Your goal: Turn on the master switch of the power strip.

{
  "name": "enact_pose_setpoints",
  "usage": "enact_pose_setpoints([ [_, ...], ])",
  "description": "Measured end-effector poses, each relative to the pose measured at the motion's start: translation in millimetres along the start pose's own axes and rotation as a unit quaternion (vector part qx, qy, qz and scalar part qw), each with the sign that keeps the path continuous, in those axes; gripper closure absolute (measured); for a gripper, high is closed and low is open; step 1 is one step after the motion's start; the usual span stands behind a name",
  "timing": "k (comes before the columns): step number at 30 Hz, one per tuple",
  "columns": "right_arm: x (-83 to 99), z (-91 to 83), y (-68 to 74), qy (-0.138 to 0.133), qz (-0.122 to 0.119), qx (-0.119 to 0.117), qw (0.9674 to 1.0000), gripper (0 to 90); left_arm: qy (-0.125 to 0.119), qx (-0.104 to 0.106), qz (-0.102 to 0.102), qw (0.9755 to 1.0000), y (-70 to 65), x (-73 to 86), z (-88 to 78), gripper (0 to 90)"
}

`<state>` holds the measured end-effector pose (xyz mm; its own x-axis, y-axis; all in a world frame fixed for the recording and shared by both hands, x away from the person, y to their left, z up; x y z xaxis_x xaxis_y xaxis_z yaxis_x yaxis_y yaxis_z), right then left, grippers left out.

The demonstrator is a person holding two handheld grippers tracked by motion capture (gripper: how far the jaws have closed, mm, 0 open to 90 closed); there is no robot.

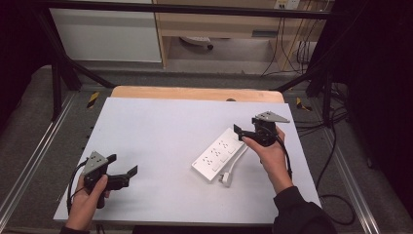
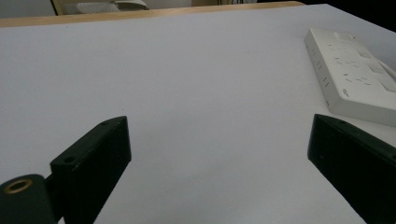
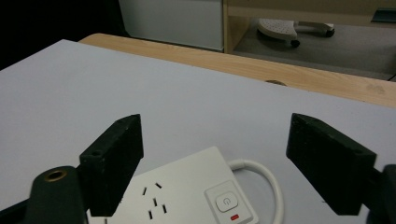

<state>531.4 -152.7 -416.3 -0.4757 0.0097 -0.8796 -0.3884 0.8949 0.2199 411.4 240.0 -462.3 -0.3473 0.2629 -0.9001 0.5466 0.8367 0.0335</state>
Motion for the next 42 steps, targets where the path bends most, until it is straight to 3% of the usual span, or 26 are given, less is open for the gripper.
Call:
enact_pose_setpoints([
  [6, -4.7, -9.8, -0.7, -0.007, 0.002, 0.004, 1.0000, 4.9, 0.001, -0.001, -0.001, 1.0000, 0.5, 0.5, 0.2, 5.7],
  [22, -18.1, -47.7, -8.0, -0.057, -0.015, 0.000, 0.9983, 7.3, -0.001, -0.002, -0.002, 1.0000, 1.1, -0.1, -0.5, 5.4],
  [42, -1.5, -90.6, -17.4, -0.075, -0.023, -0.011, 0.9968, 8.2, 0.002, -0.004, -0.004, 1.0000, 2.0, 0.9, -0.6, 5.4],
])
Point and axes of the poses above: each handheld gripper's, and its own axes: z roughly forward along the jaws, x roughly out of its underside, y roughly to its left, the point moved 10 cm from there along z, roughly forward along the jaws, and after that the axes turned 8 degrees about z, right-handed, at the moved point
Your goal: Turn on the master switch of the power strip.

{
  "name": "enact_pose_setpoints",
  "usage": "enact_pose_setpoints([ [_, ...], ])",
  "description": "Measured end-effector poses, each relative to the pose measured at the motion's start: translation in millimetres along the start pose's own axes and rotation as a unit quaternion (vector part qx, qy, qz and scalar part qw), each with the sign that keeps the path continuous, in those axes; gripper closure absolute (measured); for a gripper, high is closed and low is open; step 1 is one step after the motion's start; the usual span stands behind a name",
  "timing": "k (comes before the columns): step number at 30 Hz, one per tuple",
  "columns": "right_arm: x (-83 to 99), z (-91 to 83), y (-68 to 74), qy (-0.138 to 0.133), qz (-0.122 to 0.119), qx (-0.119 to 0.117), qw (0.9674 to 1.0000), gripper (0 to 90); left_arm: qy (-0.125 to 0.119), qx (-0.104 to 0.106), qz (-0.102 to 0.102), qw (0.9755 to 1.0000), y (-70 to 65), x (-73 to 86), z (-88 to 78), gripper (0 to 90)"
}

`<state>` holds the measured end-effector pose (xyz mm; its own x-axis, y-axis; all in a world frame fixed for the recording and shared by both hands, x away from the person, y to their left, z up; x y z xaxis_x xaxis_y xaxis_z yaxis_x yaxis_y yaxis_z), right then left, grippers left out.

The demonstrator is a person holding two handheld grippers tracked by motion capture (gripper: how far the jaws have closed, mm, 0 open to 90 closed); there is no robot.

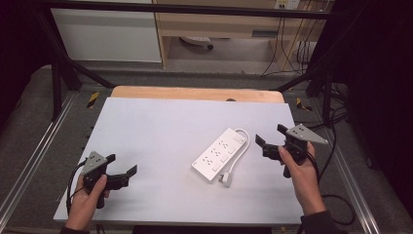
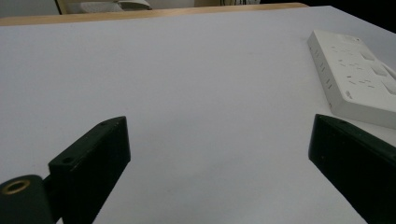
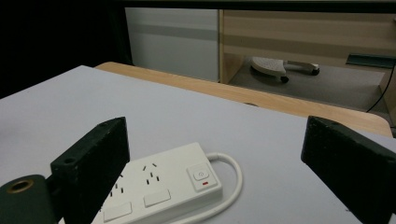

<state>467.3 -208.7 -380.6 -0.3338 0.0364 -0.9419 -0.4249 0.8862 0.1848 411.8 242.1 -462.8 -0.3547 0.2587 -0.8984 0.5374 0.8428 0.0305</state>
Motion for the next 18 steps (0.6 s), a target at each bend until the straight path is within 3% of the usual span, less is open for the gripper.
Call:
enact_pose_setpoints([
  [7, 9.5, -10.0, -8.0, 0.002, 0.002, 0.007, 1.0000, 8.4, -0.001, 0.001, 0.000, 1.0000, -0.7, -0.6, 0.5, 5.4],
  [18, 39.5, -22.9, -25.2, 0.016, 0.008, 0.021, 0.9996, 8.2, 0.000, 0.002, 0.000, 1.0000, -1.1, -0.1, 0.1, 5.5],
])
Point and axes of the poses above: each handheld gripper's, and its own axes: z roughly forward along the jaws, x roughly out of its underside, y roughly to its left, the point moved 10 cm from there along z, roughly forward along the jaws, and after that the axes turned 8 degrees about z, right-handed, at the moved point
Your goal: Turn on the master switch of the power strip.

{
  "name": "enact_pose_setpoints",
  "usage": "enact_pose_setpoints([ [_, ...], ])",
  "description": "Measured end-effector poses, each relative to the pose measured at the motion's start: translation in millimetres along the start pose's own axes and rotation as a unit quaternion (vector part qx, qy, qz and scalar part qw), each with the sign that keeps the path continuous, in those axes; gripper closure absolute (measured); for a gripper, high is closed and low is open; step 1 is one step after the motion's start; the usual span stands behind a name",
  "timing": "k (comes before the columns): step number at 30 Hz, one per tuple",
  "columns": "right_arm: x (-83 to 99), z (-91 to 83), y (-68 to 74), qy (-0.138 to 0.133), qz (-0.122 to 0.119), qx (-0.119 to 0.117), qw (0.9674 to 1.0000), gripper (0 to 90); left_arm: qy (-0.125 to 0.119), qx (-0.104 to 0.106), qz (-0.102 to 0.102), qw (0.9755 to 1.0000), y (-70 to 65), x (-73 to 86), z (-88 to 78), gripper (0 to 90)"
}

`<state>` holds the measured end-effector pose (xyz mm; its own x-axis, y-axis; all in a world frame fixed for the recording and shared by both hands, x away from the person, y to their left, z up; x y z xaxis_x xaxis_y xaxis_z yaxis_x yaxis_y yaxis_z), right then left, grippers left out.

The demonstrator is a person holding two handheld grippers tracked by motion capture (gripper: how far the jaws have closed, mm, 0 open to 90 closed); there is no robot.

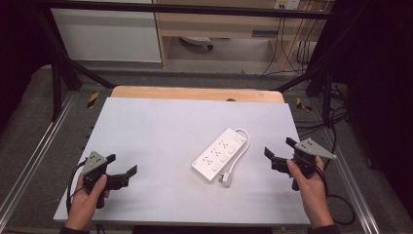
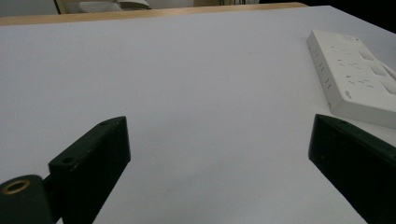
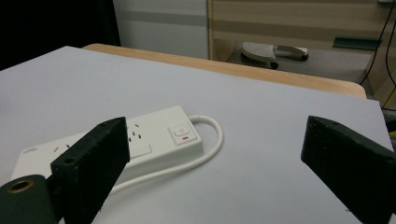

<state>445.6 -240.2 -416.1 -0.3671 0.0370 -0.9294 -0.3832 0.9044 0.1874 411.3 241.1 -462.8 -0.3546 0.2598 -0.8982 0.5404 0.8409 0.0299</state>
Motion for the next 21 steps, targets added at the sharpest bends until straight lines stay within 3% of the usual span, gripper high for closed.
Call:
enact_pose_setpoints([
  [11, 24.0, -14.2, -12.0, 0.006, 0.017, 0.005, 0.9998, 7.8, -0.001, 0.000, -0.003, 1.0000, 0.9, -0.2, -0.5, 5.5],
  [21, 48.3, -14.6, -5.3, 0.025, 0.013, -0.003, 0.9996, 7.3, 0.001, 0.002, -0.003, 1.0000, -0.1, 0.1, -0.2, 5.5],
])
Point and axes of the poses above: each handheld gripper's, and its own axes: z roughly forward along the jaws, x roughly out of its underside, y roughly to its left, the point moved 10 cm from there along z, roughly forward along the jaws, and after that the axes turned 8 degrees about z, right-handed, at the moved point
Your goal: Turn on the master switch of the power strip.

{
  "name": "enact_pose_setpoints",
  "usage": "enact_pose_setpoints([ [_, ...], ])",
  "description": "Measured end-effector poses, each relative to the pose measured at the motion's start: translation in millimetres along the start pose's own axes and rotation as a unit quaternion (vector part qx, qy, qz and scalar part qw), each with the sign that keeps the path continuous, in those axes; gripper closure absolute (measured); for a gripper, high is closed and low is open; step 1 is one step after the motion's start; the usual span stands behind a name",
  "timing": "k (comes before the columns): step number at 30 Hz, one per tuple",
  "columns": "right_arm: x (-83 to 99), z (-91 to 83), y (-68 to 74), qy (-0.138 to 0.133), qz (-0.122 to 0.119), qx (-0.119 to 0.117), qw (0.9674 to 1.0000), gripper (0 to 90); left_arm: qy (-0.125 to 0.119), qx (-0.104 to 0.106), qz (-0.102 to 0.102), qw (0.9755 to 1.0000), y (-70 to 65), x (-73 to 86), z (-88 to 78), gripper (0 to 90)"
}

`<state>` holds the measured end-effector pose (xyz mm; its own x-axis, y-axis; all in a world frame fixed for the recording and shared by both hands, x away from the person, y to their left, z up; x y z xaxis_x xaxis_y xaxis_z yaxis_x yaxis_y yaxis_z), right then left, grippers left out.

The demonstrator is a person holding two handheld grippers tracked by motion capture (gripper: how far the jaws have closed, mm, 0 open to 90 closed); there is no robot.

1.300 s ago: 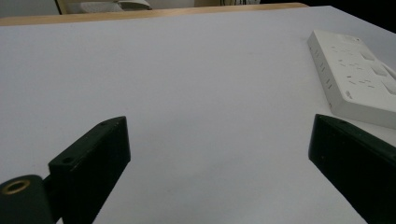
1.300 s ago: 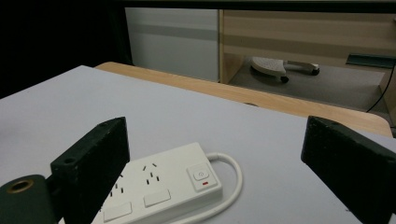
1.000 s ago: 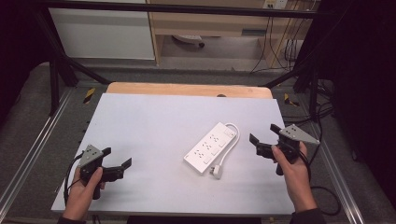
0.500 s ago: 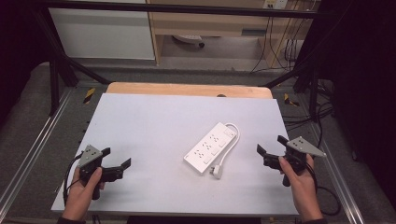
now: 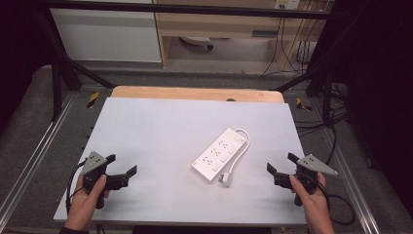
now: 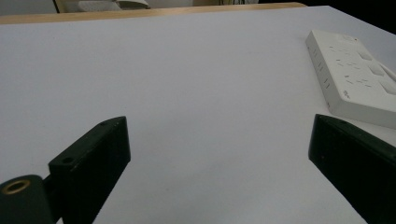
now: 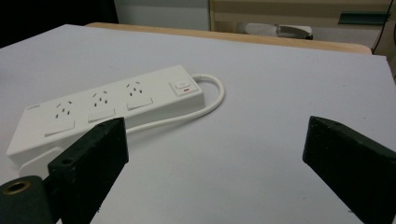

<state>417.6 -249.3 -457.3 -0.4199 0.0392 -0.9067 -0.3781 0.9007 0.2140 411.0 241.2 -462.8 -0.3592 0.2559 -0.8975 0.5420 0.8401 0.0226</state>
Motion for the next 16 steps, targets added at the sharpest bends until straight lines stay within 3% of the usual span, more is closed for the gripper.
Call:
enact_pose_setpoints([
  [10, 29.3, 17.8, 20.5, 0.054, -0.019, -0.023, 0.9981, 6.3, 0.021, -0.003, 0.004, 0.9998, 0.4, 6.1, 3.1, 5.7],
  [13, 35.2, 27.5, 25.7, 0.071, -0.030, -0.024, 0.9967, 5.5, 0.048, -0.014, 0.013, 0.9987, 2.0, 14.1, 7.5, 5.8],
  [16, 33.5, 37.5, 20.6, 0.079, -0.027, -0.001, 0.9965, 5.7, 0.086, -0.037, 0.023, 0.9954, 7.9, 24.9, 14.5, 6.4],
])
Point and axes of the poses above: each handheld gripper's, and its own axes: z roughly forward along the jaws, x roughly out of its underside, y roughly to its left, the point moved 10 cm from there along z, roughly forward along the jaws, and after that the axes turned 8 degrees about z, right-handed, at the moved point
